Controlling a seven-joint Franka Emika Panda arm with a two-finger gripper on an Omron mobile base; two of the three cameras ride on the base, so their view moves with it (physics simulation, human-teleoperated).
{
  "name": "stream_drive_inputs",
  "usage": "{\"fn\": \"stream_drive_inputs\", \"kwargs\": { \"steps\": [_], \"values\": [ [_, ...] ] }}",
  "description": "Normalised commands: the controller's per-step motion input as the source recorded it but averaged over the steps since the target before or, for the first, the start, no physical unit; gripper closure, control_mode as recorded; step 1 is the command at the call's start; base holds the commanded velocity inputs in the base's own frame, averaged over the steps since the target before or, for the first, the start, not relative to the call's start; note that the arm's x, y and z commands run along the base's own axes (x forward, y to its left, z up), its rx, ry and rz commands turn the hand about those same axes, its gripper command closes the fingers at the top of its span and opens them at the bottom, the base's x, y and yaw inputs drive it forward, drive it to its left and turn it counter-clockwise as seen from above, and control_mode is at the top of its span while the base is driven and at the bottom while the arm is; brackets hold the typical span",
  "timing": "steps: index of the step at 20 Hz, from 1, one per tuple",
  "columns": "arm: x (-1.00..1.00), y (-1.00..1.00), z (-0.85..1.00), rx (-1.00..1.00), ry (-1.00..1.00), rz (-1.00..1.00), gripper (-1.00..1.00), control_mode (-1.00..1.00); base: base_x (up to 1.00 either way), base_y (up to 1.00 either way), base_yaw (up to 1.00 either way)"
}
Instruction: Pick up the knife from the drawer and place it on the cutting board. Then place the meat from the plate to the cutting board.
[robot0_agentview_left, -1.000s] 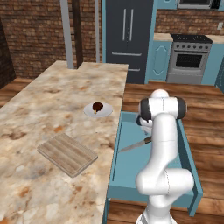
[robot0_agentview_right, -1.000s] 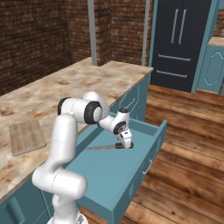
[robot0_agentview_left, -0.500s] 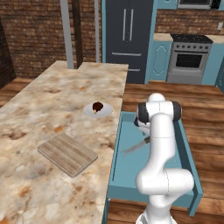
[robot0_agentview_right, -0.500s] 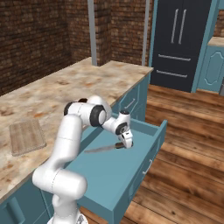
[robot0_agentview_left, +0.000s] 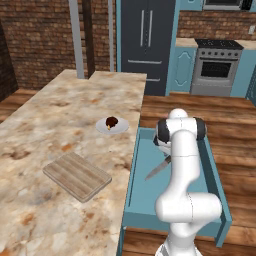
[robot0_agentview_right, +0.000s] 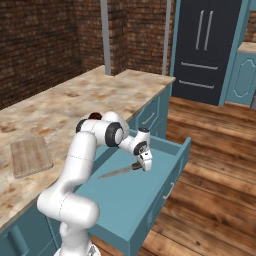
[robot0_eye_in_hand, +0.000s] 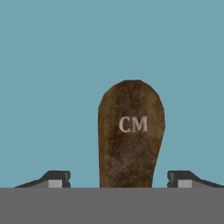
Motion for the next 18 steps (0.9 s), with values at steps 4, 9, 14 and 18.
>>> {"fn": "stream_drive_inputs", "kwargs": {
  "steps": [4, 9, 14, 18],
  "values": [
    [0.0, -0.02, -0.22, 0.0, -0.01, 0.0, 1.0, -1.0, 0.0, 0.0, 0.0],
    [0.0, -0.13, -0.05, 0.0, -0.02, -0.01, 1.0, -1.0, 0.0, 0.0, 0.0],
    [-0.17, -0.34, 0.1, 0.02, -0.01, -0.08, 1.0, -1.0, 0.0, 0.0, 0.0],
    [-0.39, -0.3, 0.34, 0.01, 0.0, -0.08, 1.0, -1.0, 0.0, 0.0, 0.0]
  ]
}}
